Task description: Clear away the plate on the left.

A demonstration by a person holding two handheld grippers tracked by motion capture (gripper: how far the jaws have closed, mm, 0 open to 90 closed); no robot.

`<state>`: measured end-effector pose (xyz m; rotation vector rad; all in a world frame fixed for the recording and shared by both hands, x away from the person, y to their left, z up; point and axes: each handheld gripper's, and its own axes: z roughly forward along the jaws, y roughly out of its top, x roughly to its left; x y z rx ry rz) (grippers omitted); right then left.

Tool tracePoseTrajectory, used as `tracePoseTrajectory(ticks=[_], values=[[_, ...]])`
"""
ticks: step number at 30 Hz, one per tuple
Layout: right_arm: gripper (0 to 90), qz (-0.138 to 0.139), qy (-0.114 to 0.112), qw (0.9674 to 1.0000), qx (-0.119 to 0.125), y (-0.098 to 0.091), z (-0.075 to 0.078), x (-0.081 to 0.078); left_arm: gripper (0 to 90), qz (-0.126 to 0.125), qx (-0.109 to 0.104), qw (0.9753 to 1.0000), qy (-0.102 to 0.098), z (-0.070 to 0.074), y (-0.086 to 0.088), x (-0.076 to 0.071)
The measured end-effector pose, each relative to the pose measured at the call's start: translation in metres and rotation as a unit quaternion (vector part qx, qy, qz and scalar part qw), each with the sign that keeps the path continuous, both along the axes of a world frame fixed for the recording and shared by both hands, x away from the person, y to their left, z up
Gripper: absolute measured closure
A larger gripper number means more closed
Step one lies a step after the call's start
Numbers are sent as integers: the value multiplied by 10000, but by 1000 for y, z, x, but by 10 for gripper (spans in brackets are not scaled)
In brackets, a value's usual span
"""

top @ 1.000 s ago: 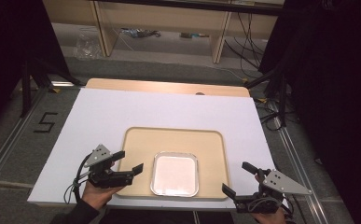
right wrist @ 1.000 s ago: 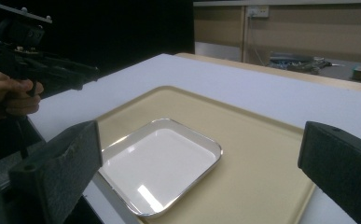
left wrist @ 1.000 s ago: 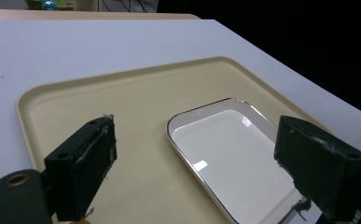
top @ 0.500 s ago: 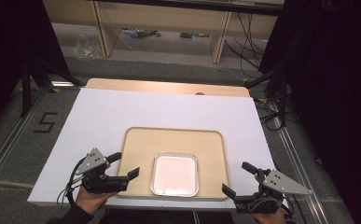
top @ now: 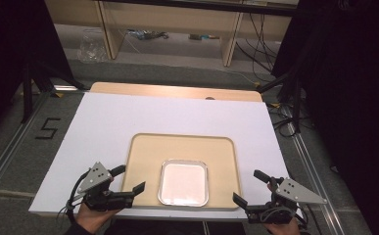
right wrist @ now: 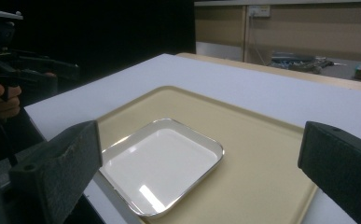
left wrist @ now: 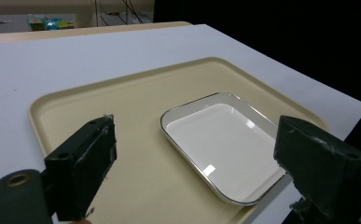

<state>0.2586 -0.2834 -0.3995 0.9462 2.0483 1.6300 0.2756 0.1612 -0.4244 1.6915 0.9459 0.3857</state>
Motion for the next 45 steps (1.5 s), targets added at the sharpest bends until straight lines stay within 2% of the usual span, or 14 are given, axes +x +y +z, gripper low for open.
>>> tracePoseTrajectory(ticks=[4,12,19,24,26,29,30,31,32,33,36,40,41,45], values=[[4,-169,113,9998,-42,0,1,-4,128,6,74,10000,1,2,0,-5],[4,-148,-15,9998,-114,0,1,-2,133,-8,134,9999,11,2,-8,-13],[4,-124,24,9999,-105,0,1,-2,133,-99,335,9993,-93,2,-15,-18],[4,-111,46,9999,-103,0,1,-2,136,-9,325,9995,-62,2,-17,-23],[4,-148,-41,9998,-122,0,0,-1,137,-50,450,9989,-114,2,-17,-23],[4,-108,86,9999,-58,1,0,-2,137,-169,526,9983,-163,0,-19,-22],[4,-124,19,9999,-119,0,1,-2,137,-202,735,9966,-306,0,-17,-18],[4,-125,-11,9999,-117,0,1,-2,137,-71,470,9989,-52,-2,-19,-20],[4,-123,22,9999,-116,0,1,-2,137,-19,485,9988,13,-1,-18,-21],[4,-138,113,9998,-39,1,1,-4,137,-102,535,9985,-72,-1,-16,-20],[4,-153,-31,9998,-115,0,0,-2,137,-101,559,9984,-63,-1,-16,-20],[4,-142,108,9998,-45,1,1,-4,137,-115,592,9982,-64,-1,-18,-19],[4,-123,17,9999,-101,-1,1,-2,137,-114,608,9981,-61,-1,-18,-19],[4,-114,-24,9999,-109,0,0,-1,138,-46,480,9988,41,-1,-18,-20]])
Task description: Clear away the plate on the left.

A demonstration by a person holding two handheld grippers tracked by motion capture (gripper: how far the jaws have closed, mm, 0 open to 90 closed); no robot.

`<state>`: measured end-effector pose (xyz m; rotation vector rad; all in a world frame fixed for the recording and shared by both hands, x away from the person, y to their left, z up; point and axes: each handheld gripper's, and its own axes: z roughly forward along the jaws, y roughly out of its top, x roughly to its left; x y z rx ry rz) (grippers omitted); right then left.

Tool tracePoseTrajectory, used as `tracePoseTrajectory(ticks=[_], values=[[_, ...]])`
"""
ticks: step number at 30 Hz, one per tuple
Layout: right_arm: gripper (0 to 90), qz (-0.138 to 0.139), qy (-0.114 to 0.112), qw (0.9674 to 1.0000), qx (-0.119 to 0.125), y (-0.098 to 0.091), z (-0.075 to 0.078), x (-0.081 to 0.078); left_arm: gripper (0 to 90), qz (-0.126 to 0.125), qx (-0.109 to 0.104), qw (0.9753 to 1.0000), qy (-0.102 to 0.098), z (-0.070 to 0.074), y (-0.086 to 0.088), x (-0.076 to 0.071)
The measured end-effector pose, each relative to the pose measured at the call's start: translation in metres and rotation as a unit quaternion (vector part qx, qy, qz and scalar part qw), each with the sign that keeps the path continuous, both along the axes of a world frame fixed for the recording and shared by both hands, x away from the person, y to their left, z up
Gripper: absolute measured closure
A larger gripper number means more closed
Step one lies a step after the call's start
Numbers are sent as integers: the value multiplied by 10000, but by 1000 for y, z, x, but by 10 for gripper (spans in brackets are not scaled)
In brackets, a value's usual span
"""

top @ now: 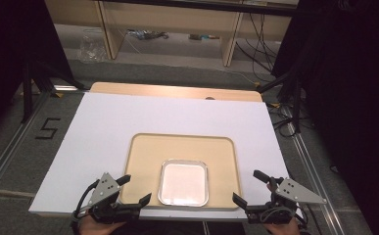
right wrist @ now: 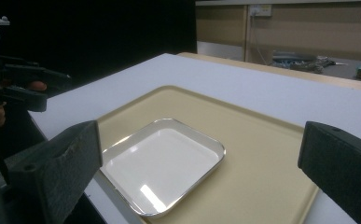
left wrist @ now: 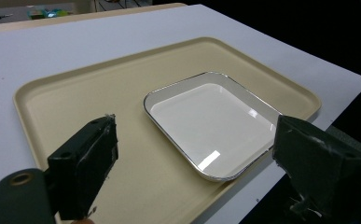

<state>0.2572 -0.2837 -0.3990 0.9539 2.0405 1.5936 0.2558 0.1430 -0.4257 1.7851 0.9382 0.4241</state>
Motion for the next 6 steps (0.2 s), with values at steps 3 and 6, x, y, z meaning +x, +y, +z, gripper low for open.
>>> tracePoseTrajectory(ticks=[3,6], values=[[4,5,54,10000,5,1,1,-1,139,-37,-2,10000,27,-1,0,1],[4,-22,24,10000,-5,0,0,0,139,-109,58,9999,8,-1,-2,3]])
